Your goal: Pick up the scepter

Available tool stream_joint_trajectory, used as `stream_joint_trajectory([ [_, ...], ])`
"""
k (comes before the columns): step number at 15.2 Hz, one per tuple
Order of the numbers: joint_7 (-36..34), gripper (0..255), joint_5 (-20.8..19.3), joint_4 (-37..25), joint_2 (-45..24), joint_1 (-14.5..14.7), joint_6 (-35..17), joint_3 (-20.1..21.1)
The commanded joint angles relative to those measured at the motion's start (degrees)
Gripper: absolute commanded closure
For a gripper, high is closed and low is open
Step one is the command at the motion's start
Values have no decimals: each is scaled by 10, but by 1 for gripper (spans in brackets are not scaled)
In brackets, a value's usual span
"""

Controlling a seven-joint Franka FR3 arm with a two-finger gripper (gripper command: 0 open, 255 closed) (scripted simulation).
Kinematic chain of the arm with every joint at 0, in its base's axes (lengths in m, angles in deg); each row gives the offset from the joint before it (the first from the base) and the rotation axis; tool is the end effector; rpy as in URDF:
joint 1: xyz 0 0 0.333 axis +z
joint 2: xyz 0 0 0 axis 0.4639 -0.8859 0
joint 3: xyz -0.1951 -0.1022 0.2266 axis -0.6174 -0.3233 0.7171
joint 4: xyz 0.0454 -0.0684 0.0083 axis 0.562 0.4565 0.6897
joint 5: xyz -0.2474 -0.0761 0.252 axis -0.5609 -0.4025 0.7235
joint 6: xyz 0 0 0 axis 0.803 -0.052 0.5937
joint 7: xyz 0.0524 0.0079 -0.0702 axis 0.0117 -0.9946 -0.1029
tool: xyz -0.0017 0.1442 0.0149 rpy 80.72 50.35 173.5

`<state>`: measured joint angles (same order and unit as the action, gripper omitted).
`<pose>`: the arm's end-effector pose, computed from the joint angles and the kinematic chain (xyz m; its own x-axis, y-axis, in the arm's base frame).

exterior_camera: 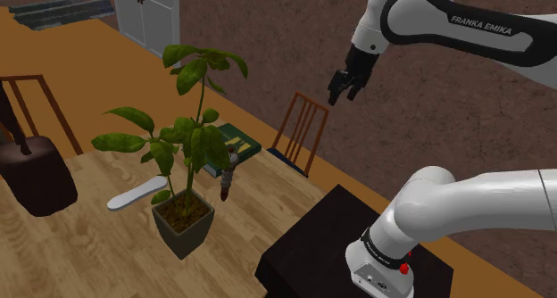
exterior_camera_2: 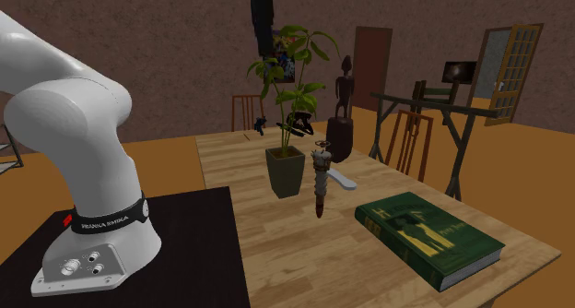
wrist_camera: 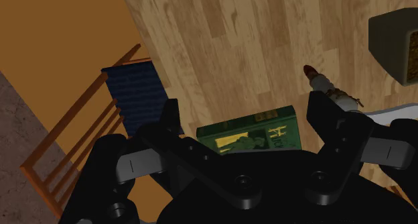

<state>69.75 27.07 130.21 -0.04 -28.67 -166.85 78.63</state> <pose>0.2889 -0.0392 0.5506 0.9851 -0.1560 0.0726 -0.1606 -0.9851 0.0611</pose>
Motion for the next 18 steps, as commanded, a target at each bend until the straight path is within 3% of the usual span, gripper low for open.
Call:
stream_joint_trajectory([
  [1,0,0,0,0,0,0,0,0],
  [10,-115,0,34,61,-90,18,-154,73],
  [18,-223,0,34,54,-227,24,-288,138],
])
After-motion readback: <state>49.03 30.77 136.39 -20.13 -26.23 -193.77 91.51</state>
